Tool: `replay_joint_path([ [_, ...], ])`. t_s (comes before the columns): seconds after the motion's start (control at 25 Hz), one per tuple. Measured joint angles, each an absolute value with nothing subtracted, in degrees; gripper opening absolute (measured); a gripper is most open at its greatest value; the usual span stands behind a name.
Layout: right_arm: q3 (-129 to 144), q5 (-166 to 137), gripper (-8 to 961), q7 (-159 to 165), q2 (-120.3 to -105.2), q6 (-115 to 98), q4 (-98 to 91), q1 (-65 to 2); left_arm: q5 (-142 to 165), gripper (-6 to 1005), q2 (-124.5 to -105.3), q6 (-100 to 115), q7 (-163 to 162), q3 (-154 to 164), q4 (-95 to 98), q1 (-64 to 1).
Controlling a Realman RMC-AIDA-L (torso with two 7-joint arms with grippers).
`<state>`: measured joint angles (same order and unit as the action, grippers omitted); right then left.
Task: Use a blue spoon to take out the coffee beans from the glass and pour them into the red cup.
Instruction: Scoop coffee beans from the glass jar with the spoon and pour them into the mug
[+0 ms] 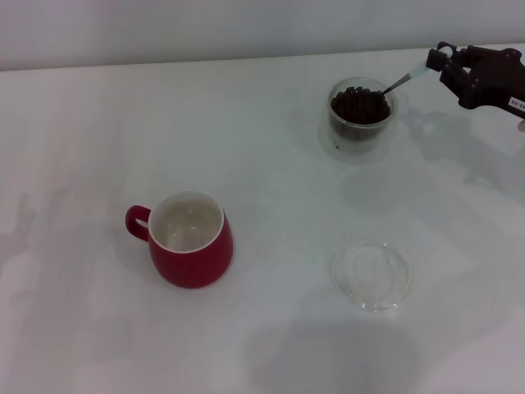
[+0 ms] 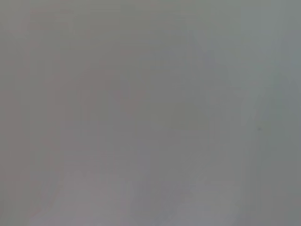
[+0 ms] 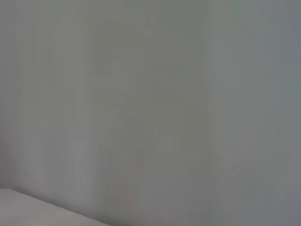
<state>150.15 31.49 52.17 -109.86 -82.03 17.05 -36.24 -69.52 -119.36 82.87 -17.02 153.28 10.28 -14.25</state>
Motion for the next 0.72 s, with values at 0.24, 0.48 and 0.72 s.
replay_joint_path([
  [0.24, 151.7, 31.4, 148, 57.2, -109.68, -81.9, 17.0, -36.2, -69.6, 770, -119.36, 82.9, -17.0, 153.3, 10.3, -14.6],
  [0.48, 153.0, 31.4, 148, 63.7, -109.04, -81.3, 17.1, -36.5, -69.6, 771, -119.36, 82.9, -17.0, 153.3, 10.3, -14.7],
  [0.72, 153.1, 31.7, 147, 69.4, -108.77, -80.5, 17.1, -36.5, -69.6, 772, -119.36, 82.9, -17.0, 153.3, 10.3, -14.7],
])
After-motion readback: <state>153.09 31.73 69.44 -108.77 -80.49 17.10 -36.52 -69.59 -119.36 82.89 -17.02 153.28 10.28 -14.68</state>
